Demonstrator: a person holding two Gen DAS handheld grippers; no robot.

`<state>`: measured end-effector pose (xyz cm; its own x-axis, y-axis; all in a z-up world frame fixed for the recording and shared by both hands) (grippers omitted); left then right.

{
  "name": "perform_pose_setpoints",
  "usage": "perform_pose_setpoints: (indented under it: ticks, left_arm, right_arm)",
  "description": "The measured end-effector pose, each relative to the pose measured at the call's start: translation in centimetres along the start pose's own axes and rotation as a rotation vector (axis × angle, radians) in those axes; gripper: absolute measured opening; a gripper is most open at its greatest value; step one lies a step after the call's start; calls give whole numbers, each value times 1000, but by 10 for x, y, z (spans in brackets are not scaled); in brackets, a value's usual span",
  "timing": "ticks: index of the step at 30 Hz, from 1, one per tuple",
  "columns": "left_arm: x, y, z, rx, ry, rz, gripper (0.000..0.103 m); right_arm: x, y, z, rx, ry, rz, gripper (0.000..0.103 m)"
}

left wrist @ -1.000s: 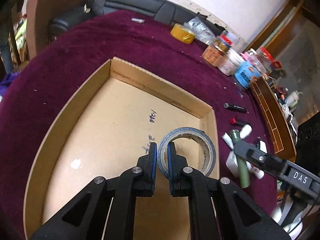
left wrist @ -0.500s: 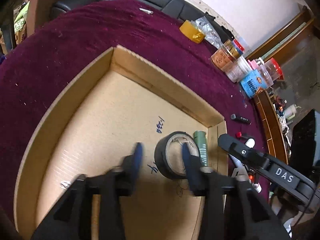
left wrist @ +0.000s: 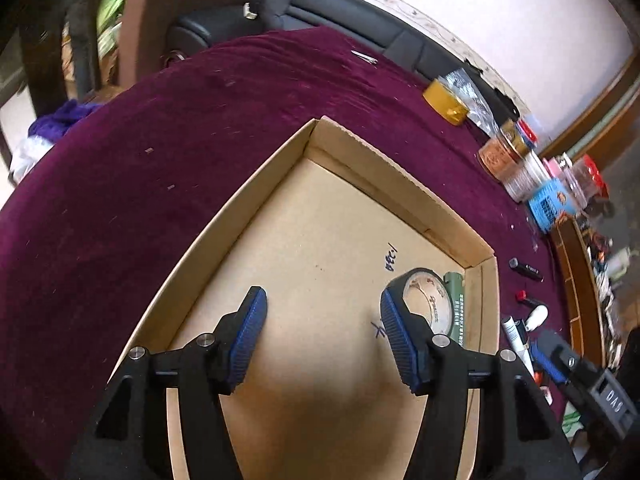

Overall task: Organize rigid objects
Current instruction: 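Carry tape and green battery into the cardboard box and open both grippers, then grasp the white power adapter with the left gripper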

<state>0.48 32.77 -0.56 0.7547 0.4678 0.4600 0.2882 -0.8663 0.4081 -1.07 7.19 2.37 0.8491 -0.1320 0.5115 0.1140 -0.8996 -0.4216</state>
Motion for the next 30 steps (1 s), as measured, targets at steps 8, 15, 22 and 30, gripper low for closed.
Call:
perform_pose_setpoints:
  ticks: [8,15,22,30]
  left_arm:
    - [-3,5,0,22,-3,27,59]
    - [-8,21,-27,-97,0,28,61]
    - [-42,99,-51,-188,-51,196,79]
    - [-86,169,-20,-186,-187,339,80]
  right_arm:
    - [-18,51,-43,-10,31,54,50]
    - [-14,113,-86,-129,122,91,52]
    - [-8,161,-94,-198,200,169,52]
    - [2,206,-97,-279,269,195,52]
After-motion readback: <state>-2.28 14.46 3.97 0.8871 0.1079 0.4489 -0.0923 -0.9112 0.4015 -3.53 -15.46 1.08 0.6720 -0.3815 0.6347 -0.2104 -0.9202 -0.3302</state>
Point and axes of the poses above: each gripper's, at about its wrist camera, not at the fingertips, and z roughly the way its jaws point, y to its right, x to its top, the point moved 3 cm from there along z, roughly the way its jaws point
